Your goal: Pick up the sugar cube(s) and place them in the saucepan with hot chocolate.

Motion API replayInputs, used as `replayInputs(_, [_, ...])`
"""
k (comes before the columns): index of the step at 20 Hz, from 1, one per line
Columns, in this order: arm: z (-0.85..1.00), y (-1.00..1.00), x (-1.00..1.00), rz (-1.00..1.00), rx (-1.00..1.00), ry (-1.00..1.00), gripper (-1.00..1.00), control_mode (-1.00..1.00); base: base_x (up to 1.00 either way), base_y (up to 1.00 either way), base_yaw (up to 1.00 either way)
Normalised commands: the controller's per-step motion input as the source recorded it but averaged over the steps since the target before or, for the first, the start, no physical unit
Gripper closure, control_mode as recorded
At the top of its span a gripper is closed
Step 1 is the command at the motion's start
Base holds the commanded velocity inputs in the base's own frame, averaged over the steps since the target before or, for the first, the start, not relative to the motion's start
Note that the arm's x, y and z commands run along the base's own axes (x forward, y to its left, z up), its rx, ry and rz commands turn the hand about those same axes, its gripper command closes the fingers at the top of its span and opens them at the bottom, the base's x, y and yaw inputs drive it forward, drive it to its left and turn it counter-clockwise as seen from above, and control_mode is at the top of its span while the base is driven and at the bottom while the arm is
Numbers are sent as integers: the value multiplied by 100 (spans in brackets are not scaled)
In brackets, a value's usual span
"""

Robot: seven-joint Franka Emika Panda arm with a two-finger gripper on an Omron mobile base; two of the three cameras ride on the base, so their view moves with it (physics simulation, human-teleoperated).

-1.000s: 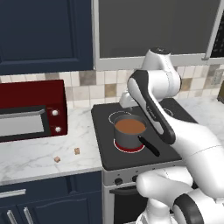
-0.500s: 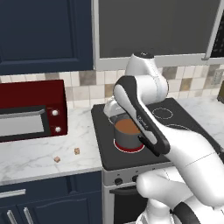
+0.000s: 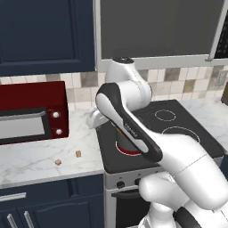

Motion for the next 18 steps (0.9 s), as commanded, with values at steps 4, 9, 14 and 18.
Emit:
replayInputs(4, [-28,58,-19,21,0,2,-100,-100,0,0,0])
replayInputs(9, [-28,54,-24,19,0,2,-100,-100,0,0,0])
replayInputs(14, [-24,40,-18,11,0,0,-100,-100,0,0,0])
replayInputs(18, [-23,9,-11,6,0,0,-100,-100,0,0,0])
